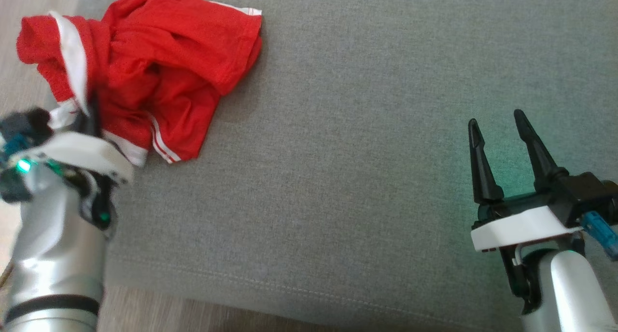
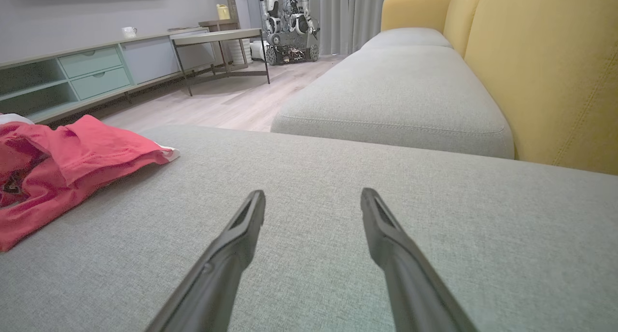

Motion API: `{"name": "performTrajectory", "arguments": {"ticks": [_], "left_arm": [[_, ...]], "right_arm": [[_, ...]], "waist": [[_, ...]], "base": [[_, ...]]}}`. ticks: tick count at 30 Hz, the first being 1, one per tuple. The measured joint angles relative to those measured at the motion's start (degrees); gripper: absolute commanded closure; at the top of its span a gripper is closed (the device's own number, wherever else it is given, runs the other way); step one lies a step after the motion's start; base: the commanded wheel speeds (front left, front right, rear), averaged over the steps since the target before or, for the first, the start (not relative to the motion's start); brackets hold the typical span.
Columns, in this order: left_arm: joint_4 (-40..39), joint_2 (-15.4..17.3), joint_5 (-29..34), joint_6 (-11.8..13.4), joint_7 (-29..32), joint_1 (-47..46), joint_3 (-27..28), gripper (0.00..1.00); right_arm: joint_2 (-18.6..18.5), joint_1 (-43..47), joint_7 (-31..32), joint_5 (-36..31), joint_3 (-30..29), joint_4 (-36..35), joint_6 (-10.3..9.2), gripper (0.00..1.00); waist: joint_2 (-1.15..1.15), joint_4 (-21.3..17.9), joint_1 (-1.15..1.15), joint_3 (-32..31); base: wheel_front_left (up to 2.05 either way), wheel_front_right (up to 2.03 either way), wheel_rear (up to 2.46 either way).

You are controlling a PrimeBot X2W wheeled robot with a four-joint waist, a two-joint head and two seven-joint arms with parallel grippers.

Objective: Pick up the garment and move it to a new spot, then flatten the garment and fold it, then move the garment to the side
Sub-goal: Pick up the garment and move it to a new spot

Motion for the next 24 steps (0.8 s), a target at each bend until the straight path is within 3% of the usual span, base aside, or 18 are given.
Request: {"name": "performTrajectory", "arguments": {"ticks": [7,14,20,24], "left_arm": [[-18.03,2.04,4.74,4.47,-0.08,2.57,1.47,1.00],[-38.75,2.03,7.59,7.04,0.29,16.86,1.37,1.00],[-54.76,1.31,7.57,7.72,6.46,25.51,-1.05,1.00],[-61.51,0.14,7.57,6.65,9.20,28.93,-5.33,1.00]], "right_arm": [[0.00,0.07,-0.18,0.58,-0.57,0.59,0.00,0.00],[0.00,1.36,-2.11,2.67,-0.96,1.89,0.00,0.00],[0.02,2.64,-2.63,4.13,-1.33,2.30,0.00,0.00],[0.04,2.63,-2.69,4.52,-1.81,2.14,0.00,0.00]], "waist": [[0.00,-0.39,0.00,-2.40],[0.00,-2.24,0.00,-7.24],[0.00,-5.45,0.00,-9.64],[0.00,-8.04,-0.01,-10.25]], "base": [[0.00,0.00,0.00],[0.00,0.00,0.00],[0.00,0.00,0.00],[0.00,0.00,0.00]]}}
